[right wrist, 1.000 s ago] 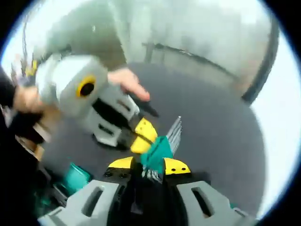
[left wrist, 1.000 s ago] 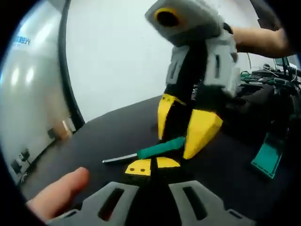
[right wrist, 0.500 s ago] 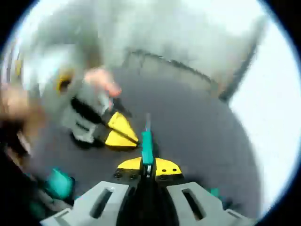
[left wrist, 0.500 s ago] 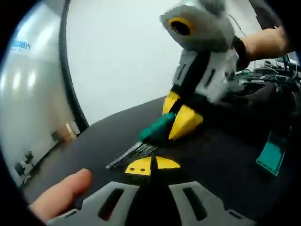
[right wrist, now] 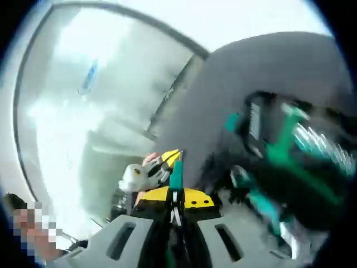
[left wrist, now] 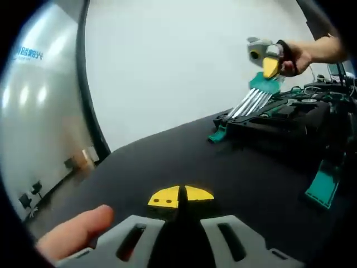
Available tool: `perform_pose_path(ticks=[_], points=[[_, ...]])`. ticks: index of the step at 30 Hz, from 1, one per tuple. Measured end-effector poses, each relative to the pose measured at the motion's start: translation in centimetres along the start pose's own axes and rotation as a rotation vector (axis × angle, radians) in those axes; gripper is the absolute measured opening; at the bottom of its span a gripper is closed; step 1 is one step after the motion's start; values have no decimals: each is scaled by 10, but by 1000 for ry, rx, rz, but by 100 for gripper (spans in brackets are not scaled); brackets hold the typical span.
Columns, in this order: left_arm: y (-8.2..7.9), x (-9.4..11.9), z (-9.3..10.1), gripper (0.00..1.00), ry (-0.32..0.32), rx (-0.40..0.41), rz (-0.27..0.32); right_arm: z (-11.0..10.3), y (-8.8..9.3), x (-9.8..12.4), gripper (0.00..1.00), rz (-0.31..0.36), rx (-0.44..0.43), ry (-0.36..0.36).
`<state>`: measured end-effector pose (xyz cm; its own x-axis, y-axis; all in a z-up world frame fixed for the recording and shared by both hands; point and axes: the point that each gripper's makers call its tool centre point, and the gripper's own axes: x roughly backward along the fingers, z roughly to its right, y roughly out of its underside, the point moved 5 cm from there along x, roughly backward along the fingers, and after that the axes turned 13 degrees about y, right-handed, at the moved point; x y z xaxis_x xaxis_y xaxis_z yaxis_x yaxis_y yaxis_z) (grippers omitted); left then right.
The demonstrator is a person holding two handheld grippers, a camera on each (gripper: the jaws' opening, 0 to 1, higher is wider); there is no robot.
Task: Pick up the tools and put them into their designated positions in the toolbox.
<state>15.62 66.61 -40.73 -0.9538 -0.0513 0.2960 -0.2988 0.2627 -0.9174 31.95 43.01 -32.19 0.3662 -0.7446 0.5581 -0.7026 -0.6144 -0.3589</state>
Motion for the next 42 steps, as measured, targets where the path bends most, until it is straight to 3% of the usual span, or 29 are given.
perform_pose_path(ticks=[4,8,9,11,12,13,14,15,17,18,20,21,23,28,29,30,31,33,34,35,36,37,38,39,41,42], points=[[2,-1,1,1,6,-18,-15,30,30,30,5,15,-102,34],[6,-4,1,1,10,-40,-38,55,48,26,5,-37,-141,68],[3,1,9,1,7,-46,-39,57,49,23,5,-14,-185,72],[1,3,10,2,1,-49,-38,62,48,19,7,-10,-184,155],[1,4,11,2,-2,-47,-39,63,52,17,10,-11,-107,237],[1,5,11,2,-4,-47,-41,52,44,15,11,37,-9,186],[1,4,12,2,1,-49,-40,56,46,20,11,21,52,274],[1,4,12,2,-1,-52,-39,54,39,24,13,59,148,347],[1,3,9,2,-3,-48,-40,51,34,30,13,108,349,414],[2,2,4,2,-5,-35,-41,50,32,37,13,111,380,441],[3,1,0,2,-10,-29,-44,47,34,48,13,124,405,436],[2,-2,0,2,-8,-32,-44,43,29,60,9,188,459,407],[2,-3,2,1,-5,-44,-43,44,27,67,2,230,515,415],[1,-6,2,1,-6,-43,-45,50,49,53,0,272,869,500],[1,-6,4,1,-7,-48,-43,51,55,50,0,237,885,492],[1,-6,4,1,-9,-50,-43,44,59,49,0,268,920,440],[1,-8,5,1,-6,-54,-43,40,55,50,0,319,973,424],[0,-9,7,1,-4,-61,-40,34,40,58,0,399,1055,469],[-1,-9,7,1,-6,-62,-41,31,35,59,0,384,1066,474],[-4,-7,15,1,-7,-66,-40,25,31,58,0,424,1043,425],[-5,-6,17,1,-7,-65,-40,26,32,54,0,389,1046,410],[-5,-6,17,1,-5,-62,-39,34,39,45,0,289,1050,389],[-5,-6,16,1,-5,-59,-39,38,44,41,0,261,1057,387],[-5,-6,16,1,-4,-56,-38,45,60,35,0,154,1076,353],[-3,-7,11,1,-4,-55,-37,29,81,29,0,111,1213,203],[-4,-7,11,1,-4,-58,-36,30,85,31,0,102,1243,225]])
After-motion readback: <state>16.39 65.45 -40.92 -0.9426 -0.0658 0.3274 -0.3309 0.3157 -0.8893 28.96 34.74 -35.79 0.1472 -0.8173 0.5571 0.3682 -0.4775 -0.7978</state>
